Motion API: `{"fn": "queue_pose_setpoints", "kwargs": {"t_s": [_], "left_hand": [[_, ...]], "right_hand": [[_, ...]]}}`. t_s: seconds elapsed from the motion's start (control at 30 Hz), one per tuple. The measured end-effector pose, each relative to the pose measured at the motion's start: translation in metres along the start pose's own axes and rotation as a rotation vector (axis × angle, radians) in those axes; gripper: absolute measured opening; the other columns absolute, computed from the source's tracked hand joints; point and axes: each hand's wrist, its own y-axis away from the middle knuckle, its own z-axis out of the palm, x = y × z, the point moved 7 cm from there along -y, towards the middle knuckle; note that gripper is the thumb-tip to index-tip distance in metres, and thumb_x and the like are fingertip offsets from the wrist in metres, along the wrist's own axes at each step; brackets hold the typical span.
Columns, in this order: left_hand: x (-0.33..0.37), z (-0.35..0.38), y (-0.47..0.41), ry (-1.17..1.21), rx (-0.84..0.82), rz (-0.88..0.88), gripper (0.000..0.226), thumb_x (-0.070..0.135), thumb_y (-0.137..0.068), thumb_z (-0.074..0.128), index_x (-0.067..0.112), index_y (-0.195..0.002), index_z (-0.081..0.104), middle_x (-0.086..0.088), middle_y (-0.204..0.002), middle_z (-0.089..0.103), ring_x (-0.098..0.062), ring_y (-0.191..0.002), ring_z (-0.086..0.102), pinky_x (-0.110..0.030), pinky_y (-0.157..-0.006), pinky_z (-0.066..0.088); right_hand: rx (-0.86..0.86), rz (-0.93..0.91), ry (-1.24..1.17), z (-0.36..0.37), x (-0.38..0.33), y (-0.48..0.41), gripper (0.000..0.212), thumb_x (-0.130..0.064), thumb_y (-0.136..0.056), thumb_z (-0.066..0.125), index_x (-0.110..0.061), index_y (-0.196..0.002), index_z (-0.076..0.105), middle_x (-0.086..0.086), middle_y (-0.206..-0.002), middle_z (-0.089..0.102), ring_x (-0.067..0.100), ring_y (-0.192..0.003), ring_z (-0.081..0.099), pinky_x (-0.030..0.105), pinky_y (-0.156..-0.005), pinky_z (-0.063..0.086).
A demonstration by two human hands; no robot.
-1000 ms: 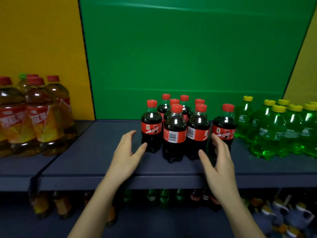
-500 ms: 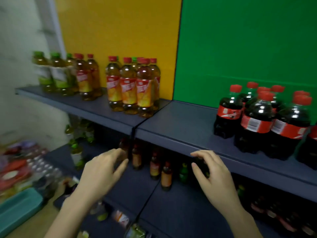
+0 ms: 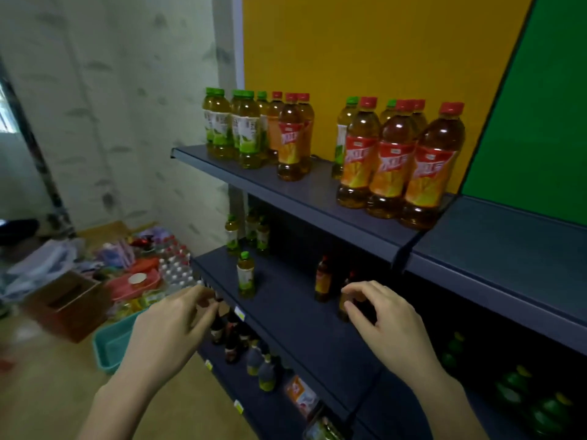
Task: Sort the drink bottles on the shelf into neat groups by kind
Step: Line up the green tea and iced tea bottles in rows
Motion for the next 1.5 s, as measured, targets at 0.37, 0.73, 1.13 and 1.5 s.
{"fn": "queue_pose_setpoints", "kwargs": {"t_s": [0.37, 0.73, 1.13, 1.5], "left_hand": [[-0.083, -0.017, -0.118, -0.033, 0.111, 0.251, 0.042, 0.049, -0.083, 0.036, 0.018, -0.088, 0.065, 0.002, -0.079, 0.07, -0.019, -0.067, 0.068, -0.028, -0.047, 0.05], [-0.105, 0.031, -0.228, 0.189, 0.063, 0.314, 0.036, 0.058, -0.081, 0.036, 0.034, -0.089, 0.061, 0.018, -0.077, 0.062, -0.007, -0.068, 0.063, -0.028, -0.051, 0.051], [-0.02, 0.068, -0.334, 0.711, -0.025, 0.533, 0.011, 0.043, -0.081, 0.055, 0.036, -0.089, 0.058, 0.022, -0.076, 0.062, 0.003, -0.079, 0.06, -0.004, -0.065, 0.043], [0.1, 0.14, -0.41, 1.013, -0.376, 0.555, 0.064, 0.023, -0.091, 0.056, 0.012, -0.143, 0.021, -0.004, -0.144, 0.031, -0.012, -0.13, 0.035, -0.028, -0.109, 0.032]], "right_hand": [[0.142, 0.051, 0.076, 0.043, -0.066, -0.109, 0.022, -0.036, -0.09, 0.051, -0.033, -0.111, 0.057, -0.021, -0.105, 0.056, 0.002, -0.101, 0.052, 0.028, -0.078, 0.048], [0.265, 0.168, 0.113, 0.047, -0.045, -0.184, 0.025, -0.031, -0.091, 0.053, -0.029, -0.115, 0.057, -0.021, -0.107, 0.054, -0.002, -0.103, 0.049, 0.021, -0.086, 0.04], [0.374, 0.243, 0.123, 0.048, -0.009, -0.279, 0.042, -0.025, -0.095, 0.045, -0.025, -0.136, 0.036, -0.015, -0.134, 0.039, 0.003, -0.126, 0.035, 0.017, -0.097, 0.027], [0.693, 0.452, -0.064, 0.031, 0.025, -0.331, 0.057, -0.011, -0.095, 0.044, -0.012, -0.145, 0.016, 0.003, -0.152, 0.02, 0.013, -0.139, 0.019, 0.014, -0.104, 0.013]]}}
